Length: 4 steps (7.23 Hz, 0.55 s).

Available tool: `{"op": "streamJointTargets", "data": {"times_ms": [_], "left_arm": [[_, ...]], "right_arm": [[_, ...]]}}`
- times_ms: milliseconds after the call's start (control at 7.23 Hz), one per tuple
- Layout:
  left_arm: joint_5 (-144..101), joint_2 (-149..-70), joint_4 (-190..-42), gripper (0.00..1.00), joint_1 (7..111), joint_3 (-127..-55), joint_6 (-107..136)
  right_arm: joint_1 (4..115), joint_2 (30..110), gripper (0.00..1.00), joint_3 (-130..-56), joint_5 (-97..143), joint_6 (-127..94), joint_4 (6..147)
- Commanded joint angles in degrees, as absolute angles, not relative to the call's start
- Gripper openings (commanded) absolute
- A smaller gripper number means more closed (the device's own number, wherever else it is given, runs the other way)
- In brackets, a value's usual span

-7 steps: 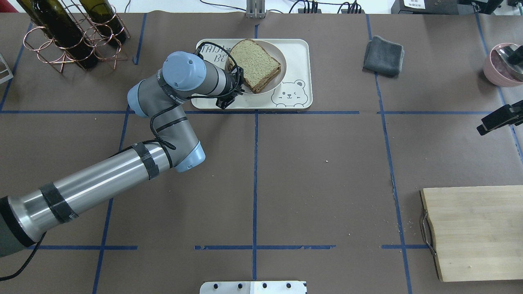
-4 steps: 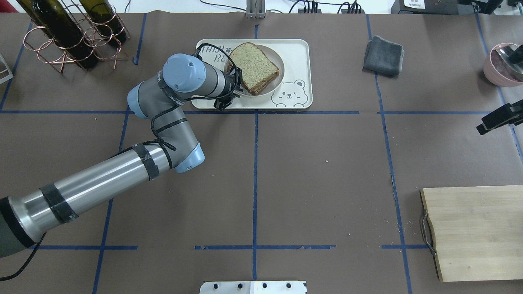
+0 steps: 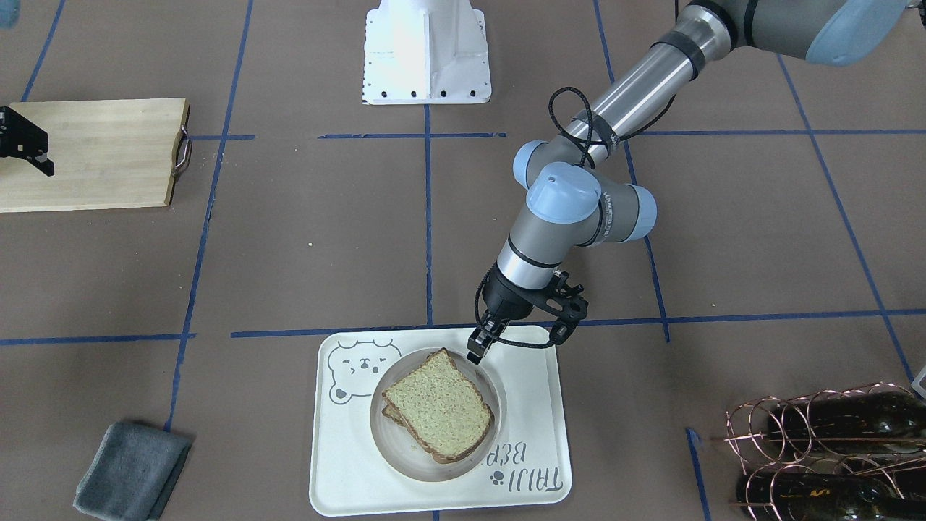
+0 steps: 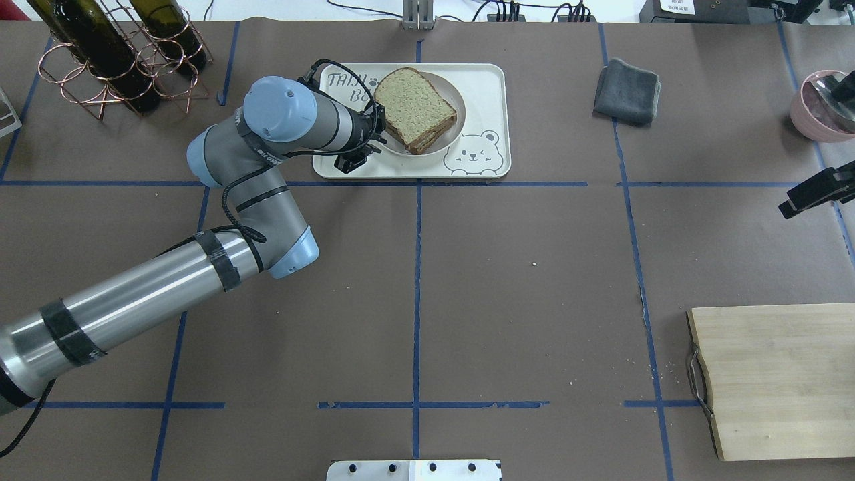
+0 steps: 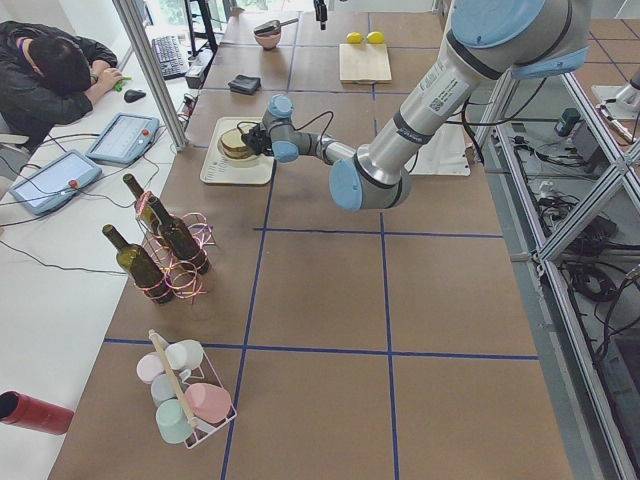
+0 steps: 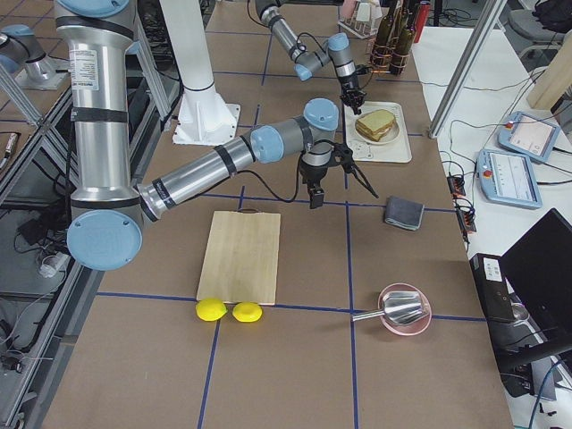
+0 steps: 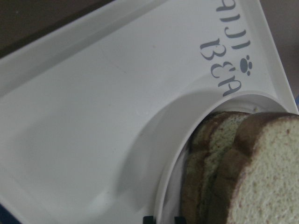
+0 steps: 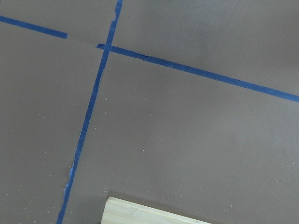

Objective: Make sandwich and place on tray
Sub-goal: 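Open the left gripper and release the plate on the tray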

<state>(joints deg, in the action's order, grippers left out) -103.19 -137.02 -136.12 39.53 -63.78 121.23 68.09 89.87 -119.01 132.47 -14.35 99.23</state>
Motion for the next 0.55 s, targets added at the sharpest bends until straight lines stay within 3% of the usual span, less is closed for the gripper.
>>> {"op": "streamJointTargets", "data": {"times_ms": [0,415], "left_arm": [[-106.9,-131.6,-127.6,0.99,39.9,-74.5,113.4],[-113.5,-117.2,-116.1,1.0,42.2,-97.5,96.2]], "right_arm": [[68.6,90.1,1.0,-119.0,132.5,-14.3,99.2],[73.0,92.7,1.0,-118.4,132.5,-10.6,99.7]]}}
